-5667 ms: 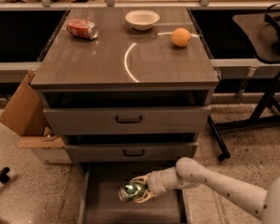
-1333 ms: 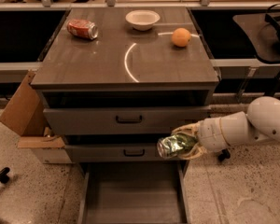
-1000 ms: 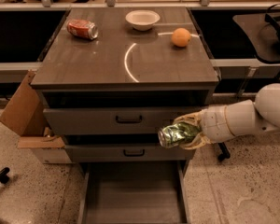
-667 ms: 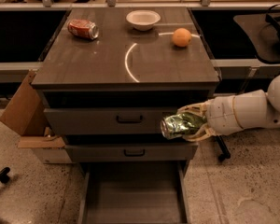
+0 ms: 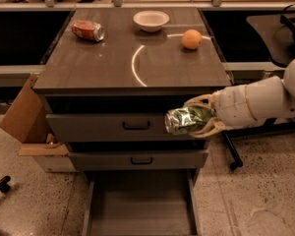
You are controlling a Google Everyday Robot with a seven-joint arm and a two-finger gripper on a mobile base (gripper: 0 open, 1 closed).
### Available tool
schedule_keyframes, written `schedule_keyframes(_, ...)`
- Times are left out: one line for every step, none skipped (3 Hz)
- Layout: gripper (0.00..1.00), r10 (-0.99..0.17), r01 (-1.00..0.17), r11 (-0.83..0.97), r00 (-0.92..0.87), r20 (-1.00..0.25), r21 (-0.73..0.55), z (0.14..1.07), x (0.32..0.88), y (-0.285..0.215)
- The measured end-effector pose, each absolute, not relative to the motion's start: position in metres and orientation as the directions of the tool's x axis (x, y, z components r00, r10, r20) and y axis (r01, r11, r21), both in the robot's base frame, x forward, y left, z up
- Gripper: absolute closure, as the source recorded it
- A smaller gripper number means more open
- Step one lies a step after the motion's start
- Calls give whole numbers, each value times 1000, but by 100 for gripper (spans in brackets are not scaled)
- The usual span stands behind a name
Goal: Pick green can from bottom drawer and place on counter
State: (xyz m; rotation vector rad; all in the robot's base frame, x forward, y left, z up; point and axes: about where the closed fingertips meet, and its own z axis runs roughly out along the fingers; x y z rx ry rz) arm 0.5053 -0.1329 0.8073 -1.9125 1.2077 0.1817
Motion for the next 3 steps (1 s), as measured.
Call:
schedule_keyframes(100,-644,-789,-175,545,-538,-589,821,526,-118)
schedule_keyframes(100,-624,-765,-183,576,-528,-617,848,545,-98)
schedule_keyframes(100,-618,-752,-172,586,-524,-637,873,561,-74)
